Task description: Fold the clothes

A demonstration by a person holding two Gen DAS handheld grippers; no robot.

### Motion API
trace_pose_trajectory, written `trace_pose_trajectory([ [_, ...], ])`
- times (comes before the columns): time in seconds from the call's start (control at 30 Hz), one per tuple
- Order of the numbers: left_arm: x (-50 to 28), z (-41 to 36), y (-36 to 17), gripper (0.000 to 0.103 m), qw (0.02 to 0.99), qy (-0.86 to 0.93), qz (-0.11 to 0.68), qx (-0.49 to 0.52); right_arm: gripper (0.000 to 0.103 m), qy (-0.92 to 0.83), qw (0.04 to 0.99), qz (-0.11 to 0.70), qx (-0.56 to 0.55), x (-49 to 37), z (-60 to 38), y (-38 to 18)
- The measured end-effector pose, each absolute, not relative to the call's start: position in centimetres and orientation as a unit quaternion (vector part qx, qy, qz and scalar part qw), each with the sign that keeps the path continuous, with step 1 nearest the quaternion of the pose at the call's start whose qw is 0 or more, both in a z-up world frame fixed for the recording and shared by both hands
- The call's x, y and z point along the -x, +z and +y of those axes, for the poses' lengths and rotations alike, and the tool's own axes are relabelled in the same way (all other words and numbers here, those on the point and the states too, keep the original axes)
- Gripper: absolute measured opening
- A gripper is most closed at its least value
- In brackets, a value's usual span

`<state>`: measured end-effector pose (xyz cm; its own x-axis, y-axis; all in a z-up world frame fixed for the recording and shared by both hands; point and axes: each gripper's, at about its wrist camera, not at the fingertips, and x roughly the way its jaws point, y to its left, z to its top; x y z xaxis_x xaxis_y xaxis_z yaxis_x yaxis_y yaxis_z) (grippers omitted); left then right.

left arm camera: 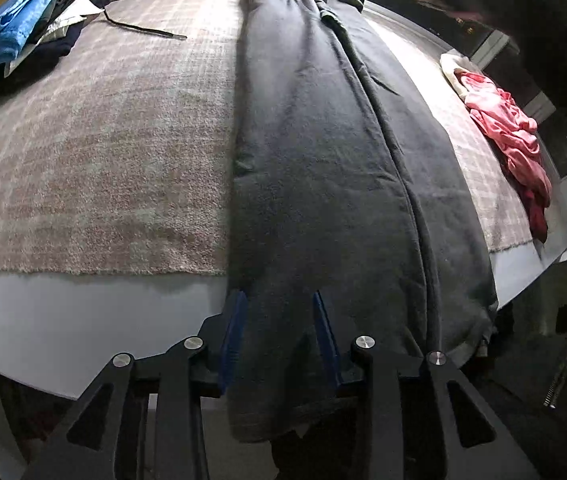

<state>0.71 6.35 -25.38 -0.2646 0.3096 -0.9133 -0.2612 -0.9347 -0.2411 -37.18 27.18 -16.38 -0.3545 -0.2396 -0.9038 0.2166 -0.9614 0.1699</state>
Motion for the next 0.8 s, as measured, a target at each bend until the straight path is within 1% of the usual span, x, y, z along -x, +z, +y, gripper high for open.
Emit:
trace_pose_trajectory([
  [0.1, -0.7, 6.4, -25.4, 0.036, 0.171, 0.794, -0.03, 0.582, 0.034, -0.801, 0.125, -0.02, -0.585, 42.8, 26.3, -19.6],
  [0.17, -0.7, 6.4, -25.3, 0.036, 0.167, 0.794, -0.034, 0.584, 0.034, -0.786, 0.127, -0.041, -0.604, 44.3, 26.2, -21.3],
  [0.3, -0.6, 6.4, -25.4, 0.035, 0.166, 0.794, -0.035, 0.584, 0.034, -0.773, 0.11, -0.007, -0.625, 45.0, 25.4, -22.9],
  [0.33, -0.5, 6.5, -25.4, 0.034, 0.166, 0.794, -0.035, 0.584, 0.031, -0.77, 0.109, -0.003, -0.629, 45.1, 25.3, -23.2],
  [0.37, -0.5, 6.7, -25.5, 0.032, 0.166, 0.795, -0.034, 0.583, 0.026, -0.769, 0.108, -0.002, -0.63, 45.1, 25.3, -23.3],
  [0.4, -0.5, 6.8, -25.5, 0.03, 0.166, 0.795, -0.033, 0.582, 0.014, -0.769, 0.108, -0.002, -0.63, 45.2, 25.3, -23.3],
  [0.43, -0.5, 6.7, -25.6, 0.023, 0.163, 0.797, -0.031, 0.581, 0.008, -0.768, 0.113, -0.004, -0.63, 45.3, 25.2, -23.4],
  [0.47, -0.4, 6.6, -25.6, 0.018, 0.161, 0.798, -0.028, 0.58, 0.007, -0.769, 0.123, -0.006, -0.627, 45.3, 25.2, -23.4],
  [0.5, -0.4, 6.4, -25.6, 0.017, 0.161, 0.798, -0.031, 0.58, 0.006, -0.769, 0.128, -0.01, -0.626, 45.3, 25.1, -23.3],
  [0.67, -0.2, 5.9, -25.9, 0.013, 0.165, 0.795, -0.044, 0.582, 0.005, -0.768, 0.13, -0.058, -0.624, 46.4, 25.2, -23.7],
  [0.73, -0.5, 6.3, -25.9, 0.013, 0.165, 0.794, -0.039, 0.583, 0.006, -0.765, 0.123, -0.042, -0.631, 46.5, 24.6, -24.3],
  [0.77, -0.6, 6.4, -25.9, 0.013, 0.165, 0.793, -0.04, 0.584, 0.008, -0.765, 0.124, -0.026, -0.632, 46.4, 24.4, -24.0],
  [0.8, -0.7, 6.5, -25.9, 0.012, 0.165, 0.793, -0.041, 0.586, 0.014, -0.766, 0.126, -0.013, -0.63, 46.3, 24.3, -23.6],
])
